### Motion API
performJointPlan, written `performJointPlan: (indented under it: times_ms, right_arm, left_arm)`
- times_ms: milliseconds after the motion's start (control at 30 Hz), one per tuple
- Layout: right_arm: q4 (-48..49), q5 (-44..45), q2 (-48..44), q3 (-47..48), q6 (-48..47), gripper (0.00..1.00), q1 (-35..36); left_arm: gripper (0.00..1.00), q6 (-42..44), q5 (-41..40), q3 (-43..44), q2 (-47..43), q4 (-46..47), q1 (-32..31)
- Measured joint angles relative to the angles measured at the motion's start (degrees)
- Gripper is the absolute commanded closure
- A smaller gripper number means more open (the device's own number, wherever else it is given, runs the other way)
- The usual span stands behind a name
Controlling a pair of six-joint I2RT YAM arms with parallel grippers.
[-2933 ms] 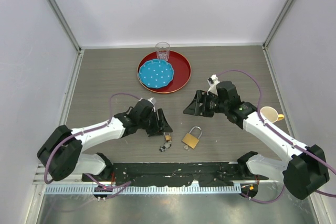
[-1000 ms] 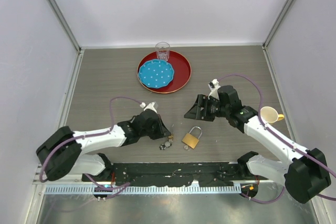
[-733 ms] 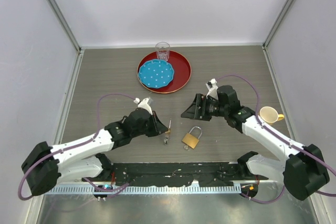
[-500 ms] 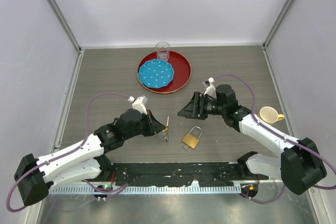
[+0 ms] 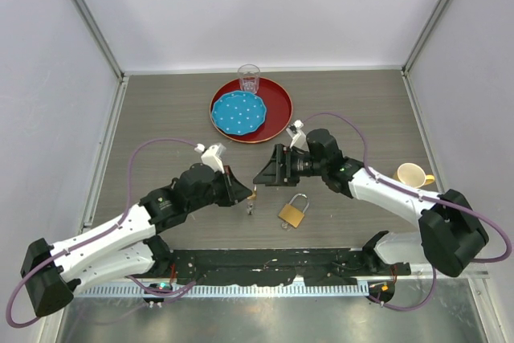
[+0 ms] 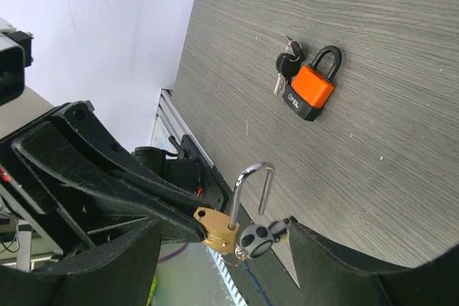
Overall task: Lock with the key
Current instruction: Pick up the lock from the center of the board.
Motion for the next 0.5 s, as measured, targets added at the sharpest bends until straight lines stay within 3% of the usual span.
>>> performJointPlan:
  times_ms: [300, 500]
  right_arm:
    - [-0.13, 3.39, 5.16, 3.41, 0.24, 0.52, 3.15]
    - [-0.09, 4.57, 6.99, 4.39, 0.81, 0.65, 3.80]
  left_arm:
    - [1.00, 0.92, 0.57, 0.81, 0.52, -0.15, 0.00]
    - [1.00, 0.92, 0.98, 0.81, 0.52, -0.15, 0.00]
